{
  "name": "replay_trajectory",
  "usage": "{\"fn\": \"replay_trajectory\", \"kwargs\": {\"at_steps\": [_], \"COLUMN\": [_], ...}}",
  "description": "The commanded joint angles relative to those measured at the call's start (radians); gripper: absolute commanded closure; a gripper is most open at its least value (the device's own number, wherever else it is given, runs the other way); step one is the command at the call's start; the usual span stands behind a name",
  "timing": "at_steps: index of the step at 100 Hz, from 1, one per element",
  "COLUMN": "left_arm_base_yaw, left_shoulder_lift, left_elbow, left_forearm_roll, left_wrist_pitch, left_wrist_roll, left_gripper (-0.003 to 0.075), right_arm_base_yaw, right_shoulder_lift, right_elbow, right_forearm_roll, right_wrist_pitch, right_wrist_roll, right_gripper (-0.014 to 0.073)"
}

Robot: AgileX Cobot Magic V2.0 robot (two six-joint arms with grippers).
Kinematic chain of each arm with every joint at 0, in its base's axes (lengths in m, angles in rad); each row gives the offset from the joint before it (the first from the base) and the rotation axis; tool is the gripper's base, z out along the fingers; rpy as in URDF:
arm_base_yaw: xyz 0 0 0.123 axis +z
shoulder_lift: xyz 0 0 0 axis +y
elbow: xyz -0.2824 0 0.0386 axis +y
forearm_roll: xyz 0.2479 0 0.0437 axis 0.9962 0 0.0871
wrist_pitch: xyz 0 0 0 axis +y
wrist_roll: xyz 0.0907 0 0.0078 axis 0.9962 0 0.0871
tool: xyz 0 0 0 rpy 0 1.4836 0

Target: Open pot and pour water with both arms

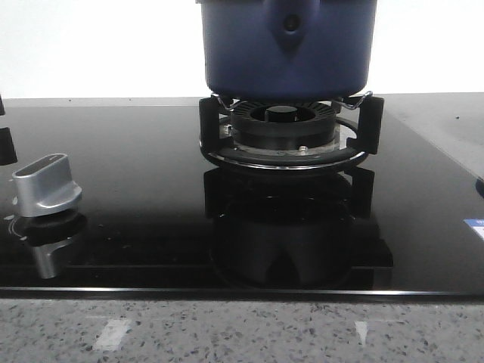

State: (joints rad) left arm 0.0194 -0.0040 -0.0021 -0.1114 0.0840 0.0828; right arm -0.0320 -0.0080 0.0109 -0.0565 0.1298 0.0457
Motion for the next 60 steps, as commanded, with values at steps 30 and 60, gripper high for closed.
{"fn": "replay_trajectory", "kwargs": {"at_steps": [30,60], "left_arm_base_yaw": [-0.008,-0.008], "left_shoulder_lift": [-0.028,-0.028], "left_elbow": [0.034,0.034], "left_forearm_roll": [-0.006,-0.09], "left_wrist_pitch": [-0.084,-0.084], "left_wrist_roll": [-0.01,-0.01], "left_gripper": [0.0741,0.074], "right_arm_base_yaw": [-0.006,-0.006], "right_shoulder_lift": [-0.022,-0.022], "right_elbow": [0.026,0.026], "right_forearm_roll": [-0.007,0.103], "right_wrist_pitch": [-0.078,-0.13], "right_wrist_roll": [-0.006,-0.006], "right_gripper": [0.0661,0.0661]}}
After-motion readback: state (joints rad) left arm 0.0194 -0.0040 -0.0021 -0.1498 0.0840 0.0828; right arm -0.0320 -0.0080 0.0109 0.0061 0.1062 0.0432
